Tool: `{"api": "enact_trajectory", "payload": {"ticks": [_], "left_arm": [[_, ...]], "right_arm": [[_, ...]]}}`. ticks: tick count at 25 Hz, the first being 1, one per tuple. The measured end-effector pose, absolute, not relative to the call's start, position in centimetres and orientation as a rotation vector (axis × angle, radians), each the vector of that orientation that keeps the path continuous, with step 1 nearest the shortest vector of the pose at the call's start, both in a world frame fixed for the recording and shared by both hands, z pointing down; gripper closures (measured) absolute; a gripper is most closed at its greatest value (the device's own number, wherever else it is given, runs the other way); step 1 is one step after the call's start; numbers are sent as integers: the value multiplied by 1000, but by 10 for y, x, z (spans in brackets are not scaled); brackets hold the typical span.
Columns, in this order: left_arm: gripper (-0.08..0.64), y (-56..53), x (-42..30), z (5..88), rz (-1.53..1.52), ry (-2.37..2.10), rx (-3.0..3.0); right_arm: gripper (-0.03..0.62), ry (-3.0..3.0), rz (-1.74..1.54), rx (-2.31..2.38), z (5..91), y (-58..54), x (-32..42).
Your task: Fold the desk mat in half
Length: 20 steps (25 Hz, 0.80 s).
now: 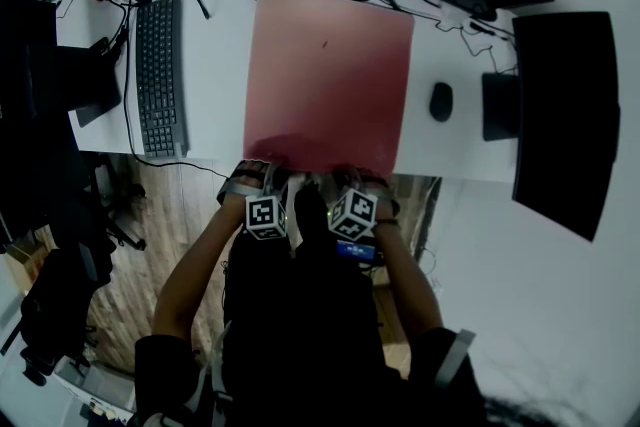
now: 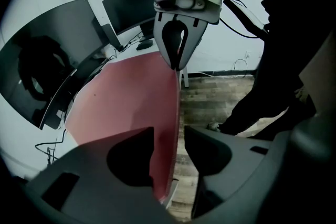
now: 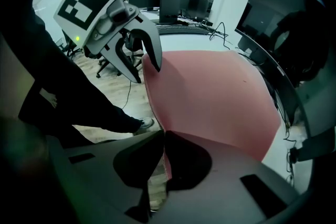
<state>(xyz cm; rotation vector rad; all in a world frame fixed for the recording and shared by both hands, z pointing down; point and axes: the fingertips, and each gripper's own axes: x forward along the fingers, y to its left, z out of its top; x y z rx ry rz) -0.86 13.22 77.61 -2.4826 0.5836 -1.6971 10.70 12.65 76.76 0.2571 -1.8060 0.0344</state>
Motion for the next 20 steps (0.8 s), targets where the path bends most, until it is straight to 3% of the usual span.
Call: {"api": "enact_trajectory", "payload": {"ticks": [8,20], "left_arm": [[377,125,-9,777,-1702,570,-2448],[517,123,-11,759,-1656,594,-2514]], "right_arm": [[575,-1835,68,243,758,123,106],[577,-1865,60,224,740,112,104]]}}
